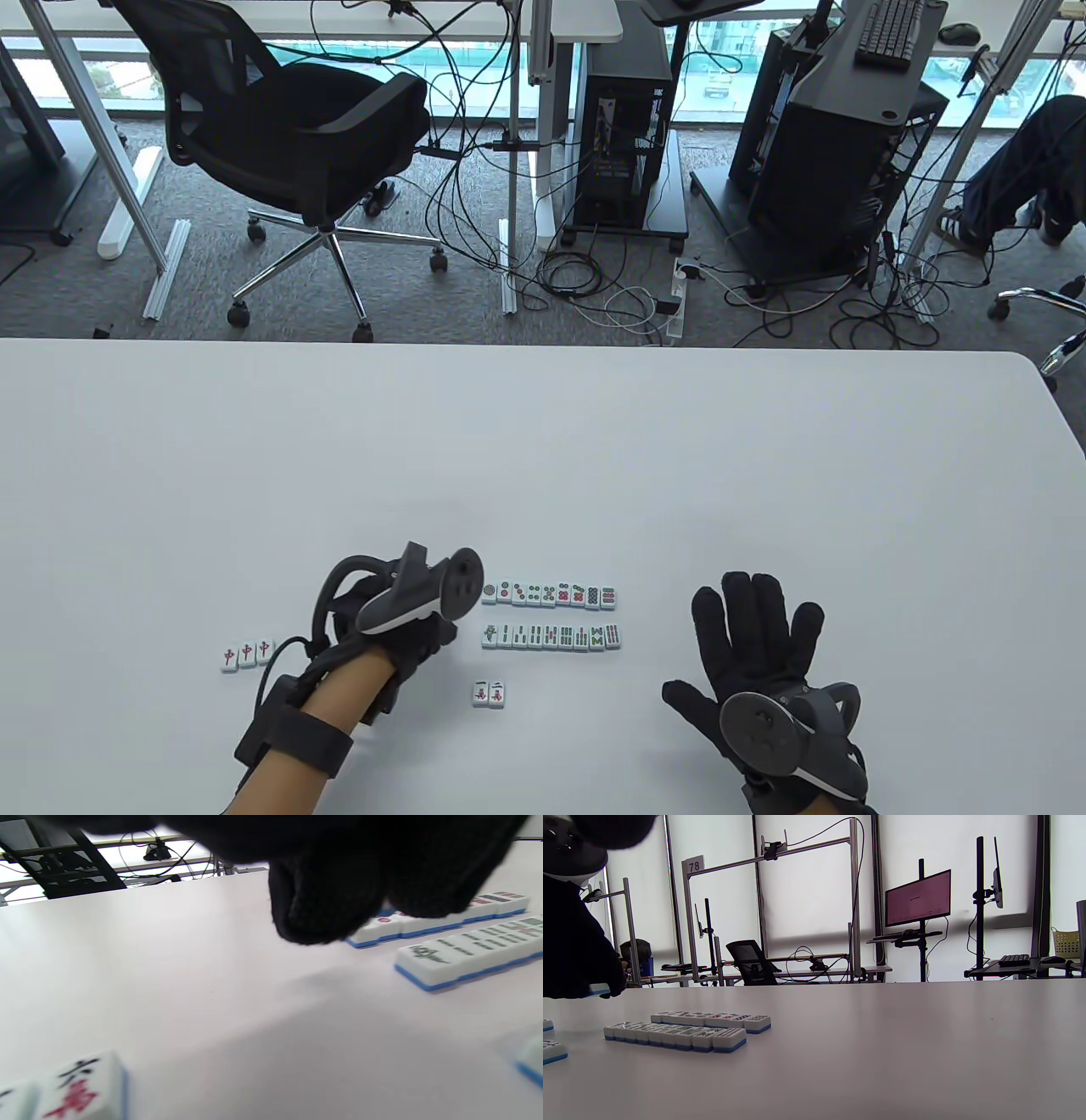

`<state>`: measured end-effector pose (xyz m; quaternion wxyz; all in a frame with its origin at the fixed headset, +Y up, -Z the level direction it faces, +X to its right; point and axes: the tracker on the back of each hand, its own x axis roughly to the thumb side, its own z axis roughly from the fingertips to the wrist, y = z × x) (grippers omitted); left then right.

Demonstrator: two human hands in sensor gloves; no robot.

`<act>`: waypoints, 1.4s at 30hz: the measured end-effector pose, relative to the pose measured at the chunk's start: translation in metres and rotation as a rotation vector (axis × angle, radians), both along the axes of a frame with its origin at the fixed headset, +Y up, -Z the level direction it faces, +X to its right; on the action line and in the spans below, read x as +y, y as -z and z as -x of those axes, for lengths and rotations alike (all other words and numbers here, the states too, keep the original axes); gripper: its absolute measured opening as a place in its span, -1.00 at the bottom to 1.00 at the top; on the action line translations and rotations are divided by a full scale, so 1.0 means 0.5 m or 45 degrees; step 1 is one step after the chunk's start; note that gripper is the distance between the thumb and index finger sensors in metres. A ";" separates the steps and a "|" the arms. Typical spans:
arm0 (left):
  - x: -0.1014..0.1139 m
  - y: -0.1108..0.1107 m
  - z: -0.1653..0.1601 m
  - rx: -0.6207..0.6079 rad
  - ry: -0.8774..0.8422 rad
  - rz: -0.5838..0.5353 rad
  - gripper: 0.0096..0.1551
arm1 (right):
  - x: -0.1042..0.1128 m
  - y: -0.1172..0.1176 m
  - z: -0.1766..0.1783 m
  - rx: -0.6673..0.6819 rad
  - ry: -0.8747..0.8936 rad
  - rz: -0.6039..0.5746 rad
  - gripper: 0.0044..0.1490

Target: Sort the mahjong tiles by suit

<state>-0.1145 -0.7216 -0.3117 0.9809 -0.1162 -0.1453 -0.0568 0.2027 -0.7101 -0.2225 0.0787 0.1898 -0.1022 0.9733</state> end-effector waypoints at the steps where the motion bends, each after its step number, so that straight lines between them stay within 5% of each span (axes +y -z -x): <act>1: 0.001 -0.012 -0.023 -0.041 -0.005 0.005 -0.29 | 0.000 0.000 0.000 0.000 0.001 0.000 0.21; 9: -0.050 -0.078 -0.140 -0.257 0.109 0.054 -0.30 | -0.001 -0.002 0.002 0.010 0.004 0.005 0.21; 24: -0.063 -0.099 -0.142 -0.294 0.296 -0.028 -0.22 | -0.005 -0.001 0.002 0.005 -0.002 0.018 0.21; 34: 0.063 -0.072 0.025 -0.020 0.229 -0.210 -0.27 | -0.005 -0.001 0.002 0.001 -0.006 0.031 0.21; 39: 0.059 -0.052 0.141 0.158 0.336 -0.330 -0.26 | -0.008 0.000 0.003 -0.003 -0.018 0.038 0.21; 42: 0.030 -0.052 0.190 0.226 0.407 -0.267 -0.25 | -0.014 0.002 0.005 -0.003 -0.030 0.057 0.21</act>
